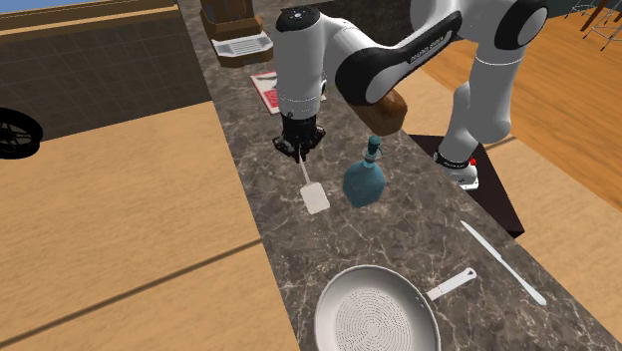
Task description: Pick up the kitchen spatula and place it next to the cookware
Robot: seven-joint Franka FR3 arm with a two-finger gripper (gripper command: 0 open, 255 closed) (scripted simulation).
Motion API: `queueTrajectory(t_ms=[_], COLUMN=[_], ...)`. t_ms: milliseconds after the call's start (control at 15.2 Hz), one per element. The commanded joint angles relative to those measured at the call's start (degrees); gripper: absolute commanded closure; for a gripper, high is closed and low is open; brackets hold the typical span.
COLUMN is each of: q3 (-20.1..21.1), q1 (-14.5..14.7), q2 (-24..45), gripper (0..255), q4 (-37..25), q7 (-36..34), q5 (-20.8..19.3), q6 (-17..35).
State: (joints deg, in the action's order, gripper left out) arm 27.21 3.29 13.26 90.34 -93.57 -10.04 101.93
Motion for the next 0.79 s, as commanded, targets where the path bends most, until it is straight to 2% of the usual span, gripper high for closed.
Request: queueTrajectory(t_ms=[0, 330, 726], q3=[1.0, 3.5, 3.3], q1=[1.6, 5.9, 5.7], q2=[-0.2, -0.1, 0.2], gripper=[255, 255, 255], q4=[0.3, 0.3, 4.5], q7=[-2.7, -9.5, -10.0], q5=[-0.1, -0.6, -0.9], q6=[-0.2, -0.8, 3.7])
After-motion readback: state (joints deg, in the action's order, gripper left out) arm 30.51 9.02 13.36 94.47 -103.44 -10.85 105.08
